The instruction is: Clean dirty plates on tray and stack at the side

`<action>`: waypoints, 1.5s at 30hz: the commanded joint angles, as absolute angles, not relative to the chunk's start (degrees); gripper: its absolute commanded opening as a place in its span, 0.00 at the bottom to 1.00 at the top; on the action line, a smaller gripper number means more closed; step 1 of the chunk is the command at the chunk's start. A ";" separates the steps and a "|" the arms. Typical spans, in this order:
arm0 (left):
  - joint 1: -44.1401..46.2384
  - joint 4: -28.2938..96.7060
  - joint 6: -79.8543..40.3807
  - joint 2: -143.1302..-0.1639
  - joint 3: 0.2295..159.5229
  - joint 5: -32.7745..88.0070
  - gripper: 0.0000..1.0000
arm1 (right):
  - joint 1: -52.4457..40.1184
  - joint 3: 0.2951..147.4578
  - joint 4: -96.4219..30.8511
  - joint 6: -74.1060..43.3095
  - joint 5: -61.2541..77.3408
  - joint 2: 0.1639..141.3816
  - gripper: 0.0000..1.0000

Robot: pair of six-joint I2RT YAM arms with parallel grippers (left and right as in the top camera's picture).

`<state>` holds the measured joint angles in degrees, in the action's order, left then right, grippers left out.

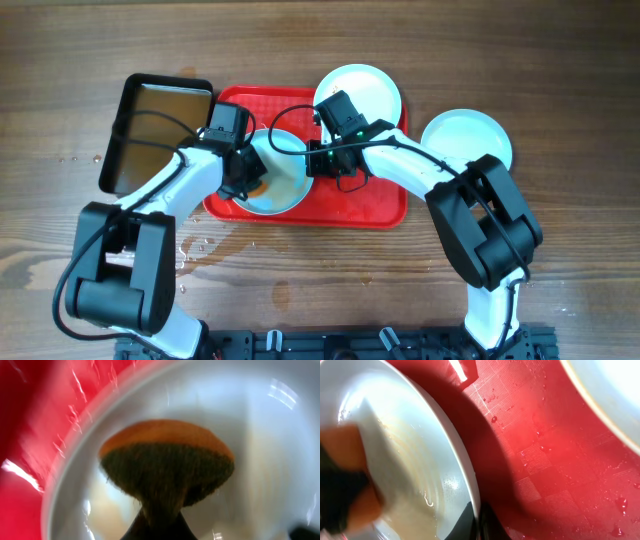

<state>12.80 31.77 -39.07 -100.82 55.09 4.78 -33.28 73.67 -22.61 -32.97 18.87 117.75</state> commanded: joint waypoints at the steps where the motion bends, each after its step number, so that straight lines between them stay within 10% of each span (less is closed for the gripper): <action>1: 13.43 36.27 -37.69 -104.81 51.31 27.07 0.04 | -33.12 74.04 -22.52 -32.99 19.20 119.22 0.04; 9: 17.17 37.56 -34.70 -104.81 51.31 34.26 0.04 | -33.12 74.02 -22.52 -32.97 19.35 119.22 0.04; 45: 21.87 29.34 -41.21 -104.57 52.45 -13.63 0.04 | -32.91 74.04 -22.48 -32.97 19.35 119.22 0.04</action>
<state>22.61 29.19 -40.45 -100.62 54.54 -7.73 -33.17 73.67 -22.65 -32.71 19.07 117.75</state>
